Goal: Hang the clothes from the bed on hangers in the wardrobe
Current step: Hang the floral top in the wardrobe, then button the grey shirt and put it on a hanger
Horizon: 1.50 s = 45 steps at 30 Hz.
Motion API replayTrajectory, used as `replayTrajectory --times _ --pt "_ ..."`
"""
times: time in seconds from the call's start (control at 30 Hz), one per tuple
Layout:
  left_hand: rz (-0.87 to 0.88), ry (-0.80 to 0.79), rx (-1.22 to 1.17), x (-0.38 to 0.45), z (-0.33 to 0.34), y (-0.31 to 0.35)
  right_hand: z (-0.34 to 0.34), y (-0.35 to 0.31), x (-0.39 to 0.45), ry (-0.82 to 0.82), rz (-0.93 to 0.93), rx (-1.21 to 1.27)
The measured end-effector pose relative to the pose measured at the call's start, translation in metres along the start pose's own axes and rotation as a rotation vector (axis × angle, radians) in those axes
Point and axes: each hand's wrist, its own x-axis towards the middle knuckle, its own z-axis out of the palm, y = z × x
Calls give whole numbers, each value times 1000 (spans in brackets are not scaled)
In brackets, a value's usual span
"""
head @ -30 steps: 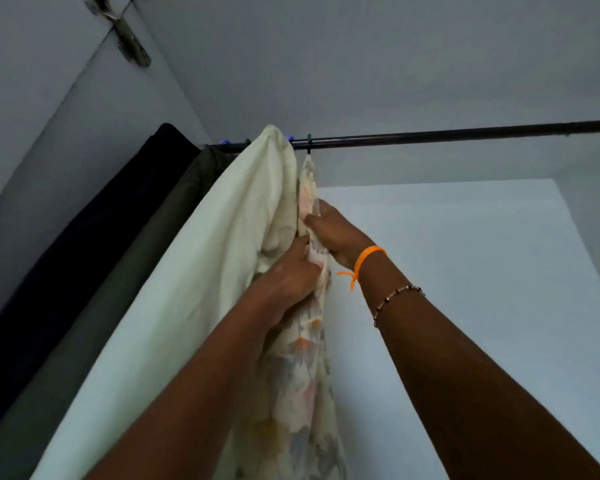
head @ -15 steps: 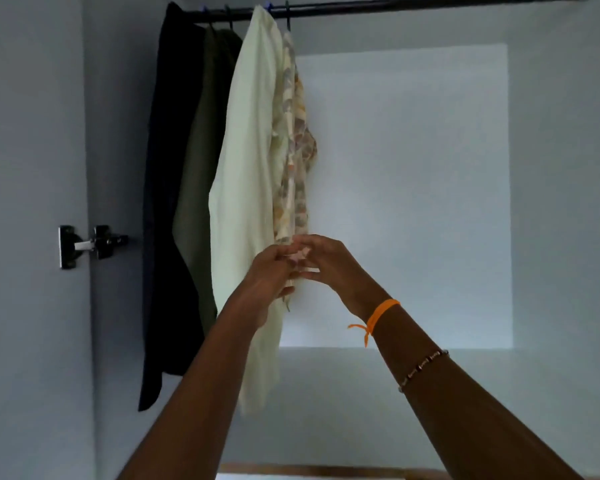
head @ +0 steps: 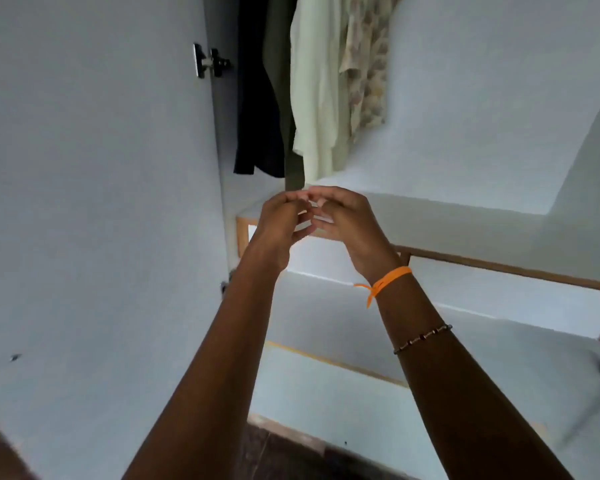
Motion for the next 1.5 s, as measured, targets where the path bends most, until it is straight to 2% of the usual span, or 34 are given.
replayTrajectory --times 0.3,0.53,0.8,0.9,1.0,1.2,1.33,1.5 --pt "-236 269 -42 -216 -105 -56 96 36 -199 -192 359 197" --pt "-328 598 -58 -348 -219 -75 214 48 -318 -436 520 215" --pt "-282 1045 -116 -547 -383 -41 413 21 -478 -885 530 133" --pt "-209 1212 -116 -634 -437 -14 487 -2 -549 -1032 484 104" --pt "-143 1355 -123 -716 -479 14 550 -28 -618 -1159 455 123" --pt "-105 1668 -150 -852 -544 46 649 -69 -742 -1469 567 171" --pt "-82 1808 -191 -921 -590 56 710 -87 -809 -1628 561 187" --pt "-55 1903 -202 -990 -676 68 810 -104 -880 -1750 562 190"
